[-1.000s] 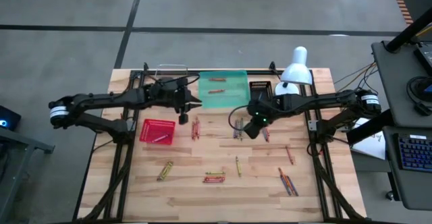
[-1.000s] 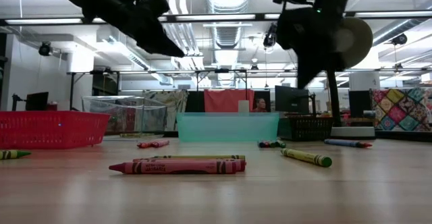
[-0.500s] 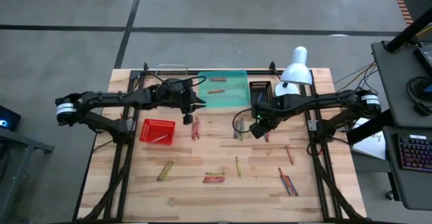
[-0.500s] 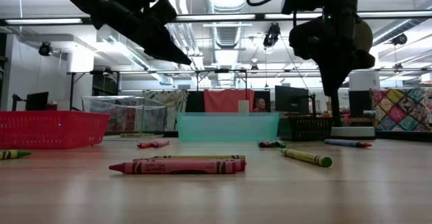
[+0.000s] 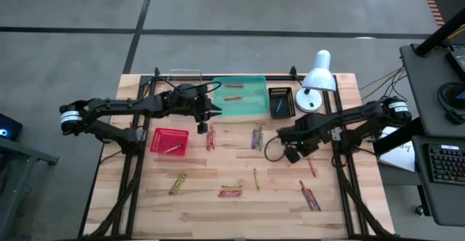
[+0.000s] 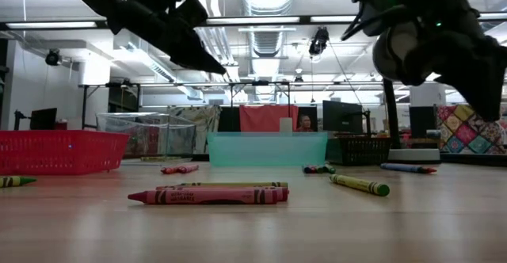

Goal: Sort crayons
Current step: Put the red crayon into the red bin, then put the blue crayon into the black bin

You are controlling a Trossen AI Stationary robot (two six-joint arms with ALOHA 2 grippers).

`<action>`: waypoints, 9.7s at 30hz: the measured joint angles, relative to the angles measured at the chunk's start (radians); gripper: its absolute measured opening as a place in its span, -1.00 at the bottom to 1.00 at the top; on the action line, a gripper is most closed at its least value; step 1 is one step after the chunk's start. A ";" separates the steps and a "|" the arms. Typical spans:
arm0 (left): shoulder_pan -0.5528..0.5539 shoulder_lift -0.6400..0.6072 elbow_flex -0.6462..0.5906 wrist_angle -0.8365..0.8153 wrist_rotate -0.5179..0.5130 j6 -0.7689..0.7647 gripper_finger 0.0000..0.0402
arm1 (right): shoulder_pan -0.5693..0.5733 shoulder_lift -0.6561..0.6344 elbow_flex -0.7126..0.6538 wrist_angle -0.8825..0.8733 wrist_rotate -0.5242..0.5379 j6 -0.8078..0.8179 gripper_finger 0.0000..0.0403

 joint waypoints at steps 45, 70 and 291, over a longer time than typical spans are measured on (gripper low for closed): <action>0.000 -0.001 0.000 0.016 0.000 -0.042 -0.76 | 0.049 0.000 -0.218 0.212 -0.036 0.082 -0.38; 0.000 0.014 -0.002 0.117 0.111 -0.139 -0.76 | 0.043 -0.012 -0.304 0.369 -0.019 0.054 -0.93; 0.349 0.007 0.161 -0.215 0.098 0.013 -0.80 | 0.306 0.218 0.117 0.045 -0.410 -0.030 -0.94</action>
